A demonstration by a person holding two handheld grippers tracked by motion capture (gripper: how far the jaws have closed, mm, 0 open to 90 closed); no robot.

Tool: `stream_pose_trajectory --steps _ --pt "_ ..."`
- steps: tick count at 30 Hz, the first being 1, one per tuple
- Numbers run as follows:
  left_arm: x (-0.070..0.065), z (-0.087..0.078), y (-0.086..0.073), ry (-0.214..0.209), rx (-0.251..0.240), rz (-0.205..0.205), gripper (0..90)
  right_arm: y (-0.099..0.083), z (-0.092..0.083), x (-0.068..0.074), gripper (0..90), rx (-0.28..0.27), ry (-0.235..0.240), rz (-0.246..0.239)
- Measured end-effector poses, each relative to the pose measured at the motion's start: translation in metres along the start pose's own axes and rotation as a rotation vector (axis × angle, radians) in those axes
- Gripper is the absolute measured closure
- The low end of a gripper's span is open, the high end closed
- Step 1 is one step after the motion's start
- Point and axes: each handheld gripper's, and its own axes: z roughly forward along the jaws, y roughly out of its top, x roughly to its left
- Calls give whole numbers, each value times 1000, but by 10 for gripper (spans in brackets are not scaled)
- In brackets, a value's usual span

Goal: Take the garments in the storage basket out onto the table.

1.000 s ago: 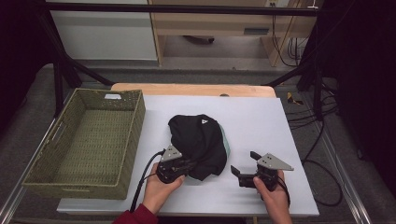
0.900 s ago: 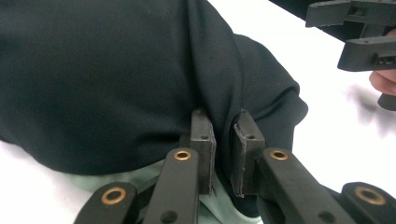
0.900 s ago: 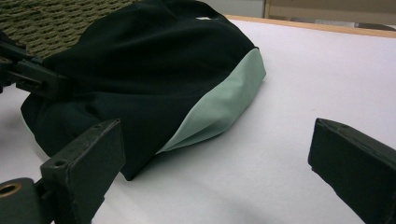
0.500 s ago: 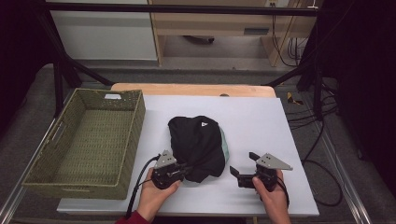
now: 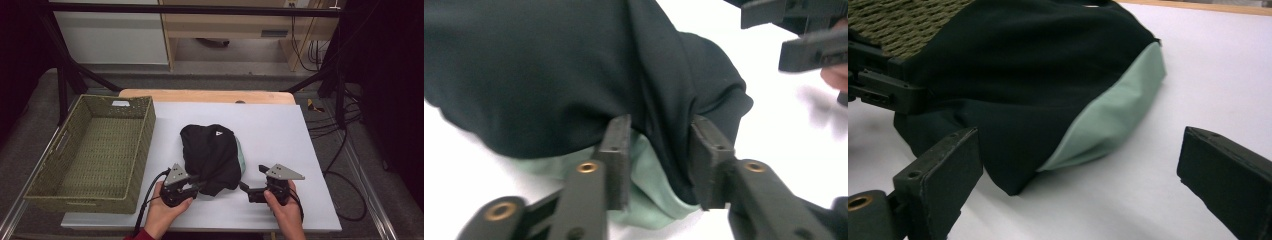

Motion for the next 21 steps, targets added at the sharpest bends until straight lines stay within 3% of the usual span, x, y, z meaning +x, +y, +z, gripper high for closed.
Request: stream_pose_trajectory --steps 5,8,12,21 --pt "2 -8 0 38 -17 -18 467 2 6 11 59 10 -25 -35" --pt "2 -13 1 74 -27 -6 386 4 7 14 74 -1 -35 -22" --pt "3 -19 0 80 -39 -12 283 6 9 17 89 2 -40 -24" --pt "10 -20 -5 133 -7 -32 209 12 19 24 114 19 -24 -36"
